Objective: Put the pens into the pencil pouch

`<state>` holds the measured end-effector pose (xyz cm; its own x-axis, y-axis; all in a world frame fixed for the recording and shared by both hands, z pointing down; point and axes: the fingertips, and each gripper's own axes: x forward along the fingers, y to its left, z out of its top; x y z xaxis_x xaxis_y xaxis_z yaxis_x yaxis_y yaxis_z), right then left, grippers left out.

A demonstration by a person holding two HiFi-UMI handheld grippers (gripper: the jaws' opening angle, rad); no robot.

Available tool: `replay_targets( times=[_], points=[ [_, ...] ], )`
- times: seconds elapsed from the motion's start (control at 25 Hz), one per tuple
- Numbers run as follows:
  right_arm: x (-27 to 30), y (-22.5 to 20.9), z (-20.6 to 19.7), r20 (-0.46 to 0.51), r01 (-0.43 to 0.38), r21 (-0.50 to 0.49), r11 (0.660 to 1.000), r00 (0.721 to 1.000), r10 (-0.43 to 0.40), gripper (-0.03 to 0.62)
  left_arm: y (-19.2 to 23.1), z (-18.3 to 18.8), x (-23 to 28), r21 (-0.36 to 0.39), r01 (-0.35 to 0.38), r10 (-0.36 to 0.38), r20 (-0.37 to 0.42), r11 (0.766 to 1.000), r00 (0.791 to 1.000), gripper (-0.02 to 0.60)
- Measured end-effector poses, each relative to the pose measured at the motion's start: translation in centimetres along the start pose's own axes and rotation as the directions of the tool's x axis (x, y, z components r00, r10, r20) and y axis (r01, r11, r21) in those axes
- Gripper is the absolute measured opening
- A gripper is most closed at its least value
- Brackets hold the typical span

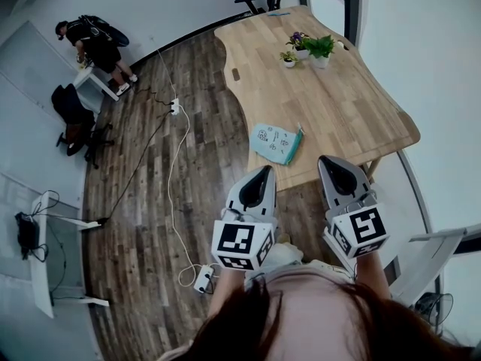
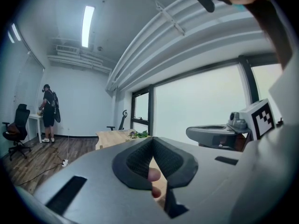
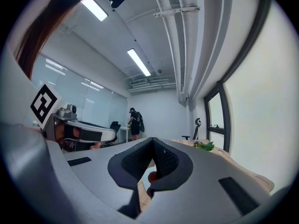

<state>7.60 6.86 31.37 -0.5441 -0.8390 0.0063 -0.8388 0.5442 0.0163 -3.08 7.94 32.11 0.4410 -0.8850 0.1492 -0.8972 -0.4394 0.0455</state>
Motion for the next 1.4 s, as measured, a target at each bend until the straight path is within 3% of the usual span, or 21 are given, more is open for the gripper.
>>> replay_targets(
  times=[0.56,1.4],
  points=[
    [4.0,0.0,1.1,-0.035,0.02,0.002,1.0,0.999,-0.02,0.0,3.6,1.8,2.4,-0.028,0.042,-0.041,0.009,0.999,0.999,0.002],
    [4.3,0.6,0.9,-0.057,0.008,0.011,1.0,0.998,-0.007,0.0,4.0,1.6,1.8,-0.053,0.05,-0.05,0.011,0.997,0.999,0.002]
  ],
)
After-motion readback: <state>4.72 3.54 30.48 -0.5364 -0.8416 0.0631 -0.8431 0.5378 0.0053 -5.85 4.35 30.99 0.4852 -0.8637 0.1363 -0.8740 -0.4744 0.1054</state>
